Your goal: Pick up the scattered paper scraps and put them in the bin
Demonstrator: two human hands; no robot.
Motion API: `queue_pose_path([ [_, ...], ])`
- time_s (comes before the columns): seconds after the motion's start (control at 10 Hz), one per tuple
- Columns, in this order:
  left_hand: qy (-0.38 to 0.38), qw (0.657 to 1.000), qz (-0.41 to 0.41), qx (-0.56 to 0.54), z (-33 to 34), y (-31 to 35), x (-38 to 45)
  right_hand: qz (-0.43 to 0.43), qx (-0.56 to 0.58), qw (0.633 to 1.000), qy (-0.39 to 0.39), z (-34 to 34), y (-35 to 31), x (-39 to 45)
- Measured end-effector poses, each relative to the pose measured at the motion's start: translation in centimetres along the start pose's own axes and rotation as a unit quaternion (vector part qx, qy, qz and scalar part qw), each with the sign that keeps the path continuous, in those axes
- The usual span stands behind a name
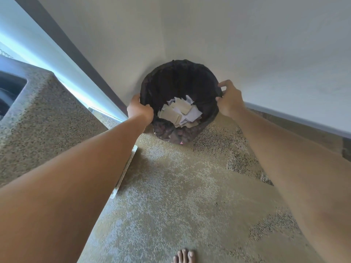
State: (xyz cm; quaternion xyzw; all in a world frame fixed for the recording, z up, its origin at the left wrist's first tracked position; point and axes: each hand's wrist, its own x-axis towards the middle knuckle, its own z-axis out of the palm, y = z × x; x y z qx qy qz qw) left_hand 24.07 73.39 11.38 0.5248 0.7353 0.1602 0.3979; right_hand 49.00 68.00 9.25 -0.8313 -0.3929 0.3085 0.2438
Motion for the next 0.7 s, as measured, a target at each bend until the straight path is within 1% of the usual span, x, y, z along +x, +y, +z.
queue_pose_path([
  [0.2, -0.034, 0.997, -0.059, 0.03, 0.5, 0.7, -1.7, 0.002, -0.039, 0.999, -0.03, 0.1, -0.8, -1.7],
  [0.3, -0.057, 0.995, -0.07, 0.042, 0.2, 0.9, -2.8, -0.01, -0.063, 0.998, -0.024, -0.7, -0.6, -2.7],
  [0.4, -0.064, 0.994, -0.061, 0.057, -0.1, 1.1, -4.0, 0.014, -0.06, 0.998, -0.004, -1.8, -0.6, -3.8],
  [0.5, -0.065, 0.994, -0.036, 0.081, -0.9, 2.0, -5.9, 0.003, -0.085, 0.996, 0.012, -3.5, -0.9, -6.5],
  [0.6, -0.07, 0.991, 0.01, 0.116, -1.7, 3.4, -7.6, -0.05, -0.128, 0.99, 0.04, -4.9, -1.4, -8.6],
  [0.7, -0.041, 0.962, 0.15, 0.225, -2.8, 5.2, -10.8, -0.107, -0.182, 0.972, 0.107, -6.8, -2.3, -11.3],
])
